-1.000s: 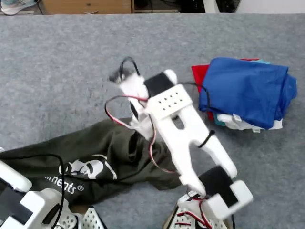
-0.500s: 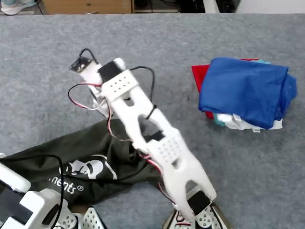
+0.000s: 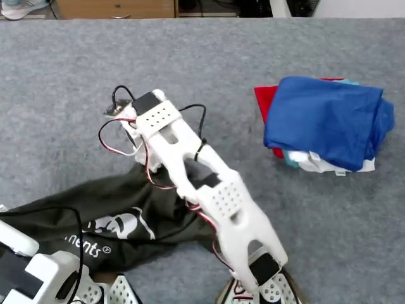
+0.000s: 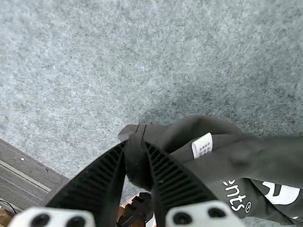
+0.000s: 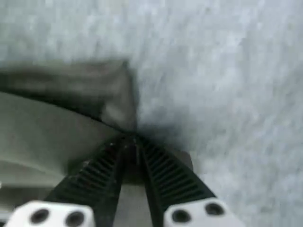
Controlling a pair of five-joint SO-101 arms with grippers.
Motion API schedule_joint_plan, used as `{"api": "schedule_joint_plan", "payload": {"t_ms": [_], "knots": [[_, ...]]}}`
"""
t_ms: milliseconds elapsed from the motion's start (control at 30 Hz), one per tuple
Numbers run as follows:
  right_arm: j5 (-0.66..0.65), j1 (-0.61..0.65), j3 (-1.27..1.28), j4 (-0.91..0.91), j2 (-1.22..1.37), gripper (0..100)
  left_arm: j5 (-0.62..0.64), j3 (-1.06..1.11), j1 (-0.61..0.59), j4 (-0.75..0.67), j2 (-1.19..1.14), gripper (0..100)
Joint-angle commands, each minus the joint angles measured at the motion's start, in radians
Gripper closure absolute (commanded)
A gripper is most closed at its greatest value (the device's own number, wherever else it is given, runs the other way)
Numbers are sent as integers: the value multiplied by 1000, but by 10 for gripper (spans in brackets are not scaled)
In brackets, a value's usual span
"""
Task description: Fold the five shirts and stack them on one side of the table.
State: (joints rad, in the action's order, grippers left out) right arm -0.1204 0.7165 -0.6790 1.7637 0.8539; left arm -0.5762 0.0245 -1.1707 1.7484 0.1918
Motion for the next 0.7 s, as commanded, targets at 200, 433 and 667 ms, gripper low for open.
{"api": "schedule_joint_plan", "payload": {"t_ms": [200,433,667], "knots": [[-12,12,536,-63,-332,986,-2,-8,-14,11,4,981],[-54,31,653,-167,-475,985,-2,-3,-9,11,4,981],[-64,27,378,-120,-469,833,-2,-8,-9,11,4,981]]}}
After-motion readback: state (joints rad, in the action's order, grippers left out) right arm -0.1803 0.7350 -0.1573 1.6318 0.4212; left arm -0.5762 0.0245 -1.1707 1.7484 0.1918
